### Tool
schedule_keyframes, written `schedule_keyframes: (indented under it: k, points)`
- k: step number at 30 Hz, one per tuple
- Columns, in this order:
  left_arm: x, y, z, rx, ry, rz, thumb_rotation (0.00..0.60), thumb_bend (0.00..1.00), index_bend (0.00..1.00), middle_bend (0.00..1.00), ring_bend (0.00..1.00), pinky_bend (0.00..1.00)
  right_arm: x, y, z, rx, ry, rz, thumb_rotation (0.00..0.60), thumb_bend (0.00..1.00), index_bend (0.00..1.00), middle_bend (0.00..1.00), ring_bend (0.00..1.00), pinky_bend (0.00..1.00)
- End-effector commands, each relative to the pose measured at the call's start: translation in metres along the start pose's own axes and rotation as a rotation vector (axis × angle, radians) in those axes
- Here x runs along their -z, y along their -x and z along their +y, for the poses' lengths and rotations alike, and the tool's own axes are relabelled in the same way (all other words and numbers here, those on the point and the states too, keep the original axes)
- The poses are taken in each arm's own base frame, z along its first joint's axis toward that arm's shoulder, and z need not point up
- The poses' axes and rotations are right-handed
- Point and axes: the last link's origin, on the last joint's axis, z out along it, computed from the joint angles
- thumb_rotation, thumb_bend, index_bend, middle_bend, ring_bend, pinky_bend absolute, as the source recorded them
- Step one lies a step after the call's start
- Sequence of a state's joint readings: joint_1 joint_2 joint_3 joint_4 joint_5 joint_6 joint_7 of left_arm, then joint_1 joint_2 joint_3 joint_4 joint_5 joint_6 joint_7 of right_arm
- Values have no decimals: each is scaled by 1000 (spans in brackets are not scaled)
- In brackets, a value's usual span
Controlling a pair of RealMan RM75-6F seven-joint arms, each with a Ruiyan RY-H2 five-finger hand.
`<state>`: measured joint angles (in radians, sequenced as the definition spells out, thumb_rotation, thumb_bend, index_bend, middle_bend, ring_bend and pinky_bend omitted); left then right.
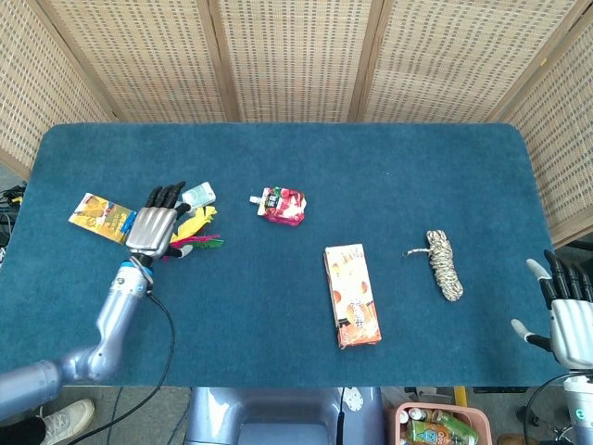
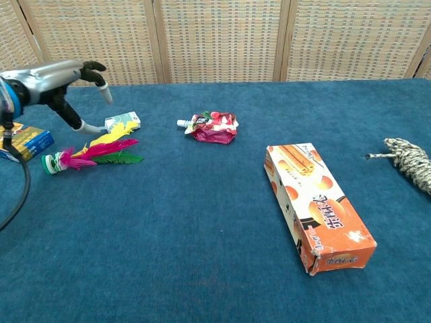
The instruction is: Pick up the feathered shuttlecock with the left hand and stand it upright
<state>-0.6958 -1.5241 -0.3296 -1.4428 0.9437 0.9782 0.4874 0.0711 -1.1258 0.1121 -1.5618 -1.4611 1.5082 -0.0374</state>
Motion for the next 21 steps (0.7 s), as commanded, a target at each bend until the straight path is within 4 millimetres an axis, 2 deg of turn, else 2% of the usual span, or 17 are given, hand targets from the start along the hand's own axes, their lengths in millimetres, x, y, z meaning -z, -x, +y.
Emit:
schedule_keyframes:
  k: [1,9,21]
  points:
    - [-13,13,16,-6,-10,-24,600,243,382,0,0,0,-1,1,1,2,6,-4,600,0,0,0,0,0]
    - [-22,34,16,4,-40,-81,600,316,412,0,0,0,-3,2,4,3,25,-19,600,0,0,0,0,0]
    - [-24,52,10,44,-59,-118,600,324,450,0,0,0,-5,3,6,-2,31,-29,600,0,0,0,0,0]
